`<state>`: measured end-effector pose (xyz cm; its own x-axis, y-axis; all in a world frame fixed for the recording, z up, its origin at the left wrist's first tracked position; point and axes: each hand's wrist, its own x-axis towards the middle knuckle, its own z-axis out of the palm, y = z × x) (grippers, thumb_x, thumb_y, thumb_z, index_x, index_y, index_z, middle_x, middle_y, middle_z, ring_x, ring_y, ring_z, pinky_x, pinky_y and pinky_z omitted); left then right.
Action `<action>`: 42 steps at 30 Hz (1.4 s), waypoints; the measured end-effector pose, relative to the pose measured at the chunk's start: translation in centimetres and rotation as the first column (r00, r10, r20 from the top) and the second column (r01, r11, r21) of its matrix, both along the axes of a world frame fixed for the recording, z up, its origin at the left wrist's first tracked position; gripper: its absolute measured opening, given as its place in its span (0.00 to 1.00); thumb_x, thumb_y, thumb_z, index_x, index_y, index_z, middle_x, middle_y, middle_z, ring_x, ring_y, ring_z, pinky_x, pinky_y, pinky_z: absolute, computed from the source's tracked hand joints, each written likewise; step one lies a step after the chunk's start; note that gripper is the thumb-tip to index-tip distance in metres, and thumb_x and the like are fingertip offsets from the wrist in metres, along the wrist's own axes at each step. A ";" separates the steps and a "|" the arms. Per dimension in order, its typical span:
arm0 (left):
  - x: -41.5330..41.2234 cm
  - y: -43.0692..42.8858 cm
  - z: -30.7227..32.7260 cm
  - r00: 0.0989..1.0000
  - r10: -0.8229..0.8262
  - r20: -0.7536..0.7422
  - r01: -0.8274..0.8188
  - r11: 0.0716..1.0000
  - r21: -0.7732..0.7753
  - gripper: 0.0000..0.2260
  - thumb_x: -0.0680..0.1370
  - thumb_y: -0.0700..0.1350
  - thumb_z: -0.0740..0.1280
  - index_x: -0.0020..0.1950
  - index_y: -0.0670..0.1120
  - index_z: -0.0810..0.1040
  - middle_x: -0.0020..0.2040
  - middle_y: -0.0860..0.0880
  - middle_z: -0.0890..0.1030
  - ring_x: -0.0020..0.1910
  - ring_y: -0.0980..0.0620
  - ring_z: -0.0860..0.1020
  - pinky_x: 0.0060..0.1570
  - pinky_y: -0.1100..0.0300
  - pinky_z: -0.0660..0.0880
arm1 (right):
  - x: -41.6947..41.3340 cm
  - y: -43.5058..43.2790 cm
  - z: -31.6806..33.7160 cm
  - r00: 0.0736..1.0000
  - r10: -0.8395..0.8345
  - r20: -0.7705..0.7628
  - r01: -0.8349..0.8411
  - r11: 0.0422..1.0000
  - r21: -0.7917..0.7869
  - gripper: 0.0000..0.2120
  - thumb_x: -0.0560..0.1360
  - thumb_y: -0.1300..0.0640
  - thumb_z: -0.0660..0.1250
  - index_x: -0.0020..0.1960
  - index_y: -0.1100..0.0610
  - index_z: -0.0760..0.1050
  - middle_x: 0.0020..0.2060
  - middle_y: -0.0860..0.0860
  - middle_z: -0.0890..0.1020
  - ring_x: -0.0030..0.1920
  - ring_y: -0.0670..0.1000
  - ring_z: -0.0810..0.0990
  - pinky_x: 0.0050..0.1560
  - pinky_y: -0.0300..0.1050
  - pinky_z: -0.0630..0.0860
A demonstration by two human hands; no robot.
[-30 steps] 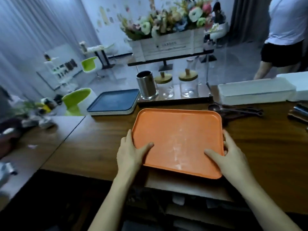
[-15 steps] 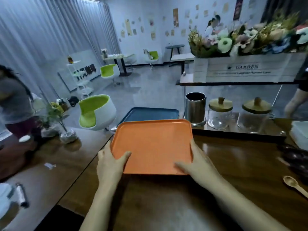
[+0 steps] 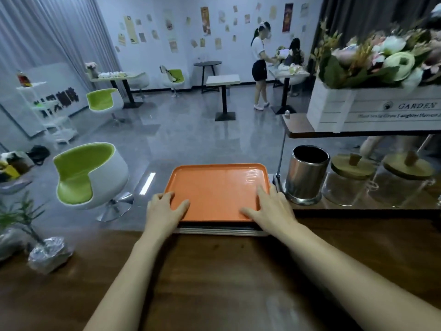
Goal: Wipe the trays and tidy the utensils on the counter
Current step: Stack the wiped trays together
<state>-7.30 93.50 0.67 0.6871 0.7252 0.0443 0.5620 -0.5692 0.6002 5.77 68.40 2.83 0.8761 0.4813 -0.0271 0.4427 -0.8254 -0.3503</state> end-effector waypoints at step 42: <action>-1.2 -1.8 -2.2 0.981 0.122 0.151 -0.100 0.984 -0.147 0.27 0.84 0.55 0.62 0.81 0.47 0.63 0.75 0.42 0.74 0.73 0.38 0.70 0.72 0.46 0.64 | -2.9 -0.2 -3.6 0.984 -0.163 -0.071 0.177 0.926 0.334 0.31 0.79 0.44 0.64 0.76 0.57 0.62 0.81 0.51 0.52 0.74 0.58 0.66 0.67 0.53 0.69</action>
